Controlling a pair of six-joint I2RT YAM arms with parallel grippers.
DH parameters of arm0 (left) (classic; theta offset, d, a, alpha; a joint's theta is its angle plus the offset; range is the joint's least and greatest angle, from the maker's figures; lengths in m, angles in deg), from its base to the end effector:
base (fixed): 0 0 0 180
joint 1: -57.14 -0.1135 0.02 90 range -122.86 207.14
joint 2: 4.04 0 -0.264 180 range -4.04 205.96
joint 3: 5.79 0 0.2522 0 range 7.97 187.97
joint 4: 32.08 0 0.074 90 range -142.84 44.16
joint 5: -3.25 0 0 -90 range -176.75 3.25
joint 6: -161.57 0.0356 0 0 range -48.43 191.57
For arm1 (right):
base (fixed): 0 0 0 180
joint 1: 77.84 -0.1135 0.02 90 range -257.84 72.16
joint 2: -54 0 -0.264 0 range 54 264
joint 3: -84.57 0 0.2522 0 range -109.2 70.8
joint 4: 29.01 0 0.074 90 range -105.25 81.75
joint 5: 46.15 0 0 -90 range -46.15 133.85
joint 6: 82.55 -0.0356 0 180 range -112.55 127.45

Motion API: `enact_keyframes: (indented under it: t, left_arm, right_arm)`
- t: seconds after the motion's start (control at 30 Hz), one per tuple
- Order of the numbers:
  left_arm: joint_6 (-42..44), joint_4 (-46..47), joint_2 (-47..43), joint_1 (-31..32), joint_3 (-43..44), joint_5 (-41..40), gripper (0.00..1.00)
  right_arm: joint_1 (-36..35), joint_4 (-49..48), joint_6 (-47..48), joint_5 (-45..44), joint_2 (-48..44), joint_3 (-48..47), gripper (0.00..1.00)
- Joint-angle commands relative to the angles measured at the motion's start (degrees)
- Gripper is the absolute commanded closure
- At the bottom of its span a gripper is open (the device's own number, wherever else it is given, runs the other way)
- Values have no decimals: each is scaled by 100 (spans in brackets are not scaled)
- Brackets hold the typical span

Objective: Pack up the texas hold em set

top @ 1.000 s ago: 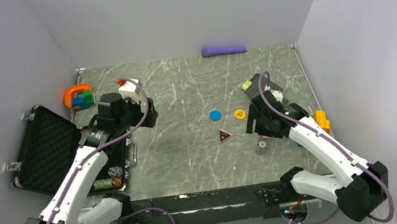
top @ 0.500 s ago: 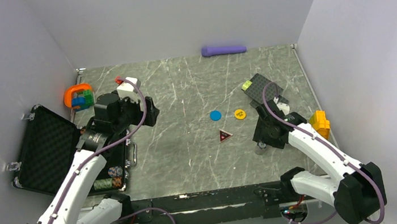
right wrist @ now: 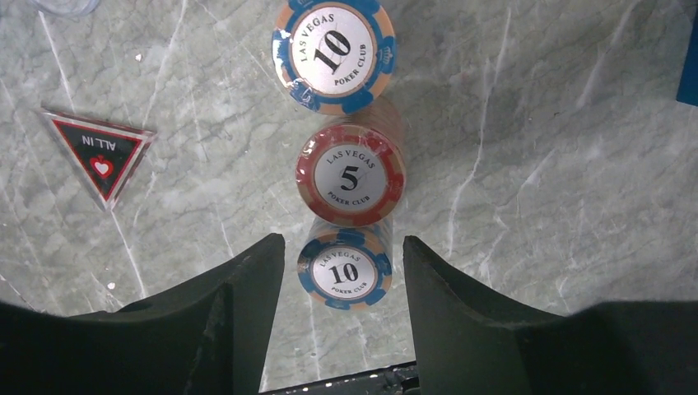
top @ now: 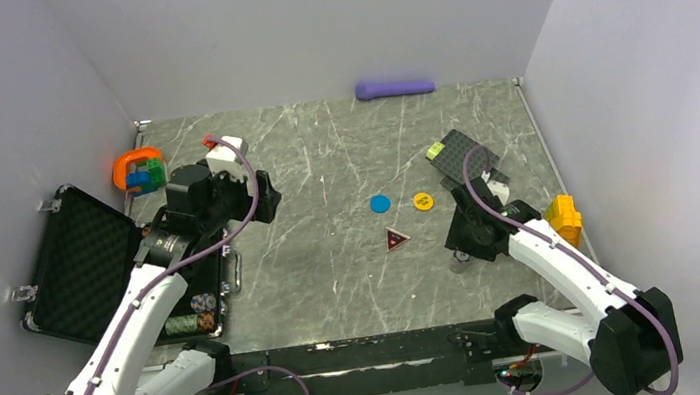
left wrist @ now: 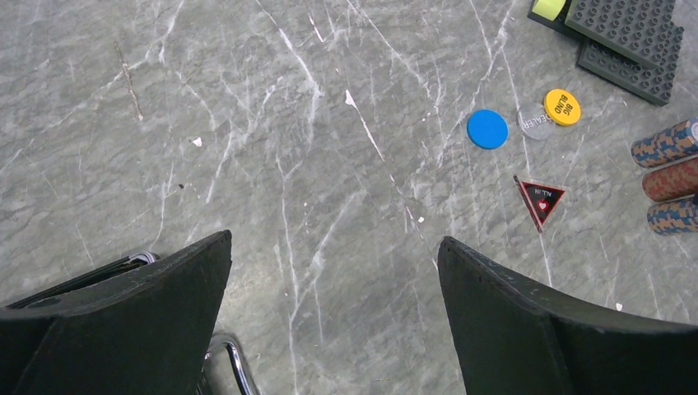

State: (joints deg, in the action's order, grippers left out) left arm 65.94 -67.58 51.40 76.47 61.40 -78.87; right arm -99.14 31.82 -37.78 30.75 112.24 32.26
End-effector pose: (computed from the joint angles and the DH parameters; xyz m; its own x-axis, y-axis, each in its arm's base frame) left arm 0.2033 -0.0765 0.3383 -0.4220 0.0450 -0.9055 0.4069 0.9019 -0.1447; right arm 0.1658 0.0560 0.2121 -0.7949 0.4322 -0.4257 0.4173 0.8989 0.1335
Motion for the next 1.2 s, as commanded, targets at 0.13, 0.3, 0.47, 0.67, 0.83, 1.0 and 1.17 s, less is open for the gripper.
enact_keyframes:
  t: [0.13, 0.3, 0.47, 0.67, 0.83, 1.0, 1.17]
  left_arm:
    - [-35, 179, -10, 21, 181, 158, 1]
    - [-52, 166, 2, 20, 188, 184, 0]
    - [-8, 122, -6, 21, 227, 219, 0]
    - [-24, 83, -3, 21, 254, 201, 1]
    - [-133, 166, -22, 34, 243, 315, 1]
    - [-55, 330, -116, 166, 138, 704, 1]
    - [174, 611, -316, 406, -104, 937, 1]
  right_arm:
    - [21, -31, -153, 67, -123, 195, 42]
    - [23, -83, -168, 118, -218, 237, 48]
    - [25, -145, -121, 197, -201, 268, 61]
    - [29, -223, 36, 275, -216, 266, 88]
    - [21, -8, 204, 334, -338, -10, 100]
    - [21, 87, 301, 572, -720, -310, 100]
    - [2, 221, 483, 942, -926, -921, 100]
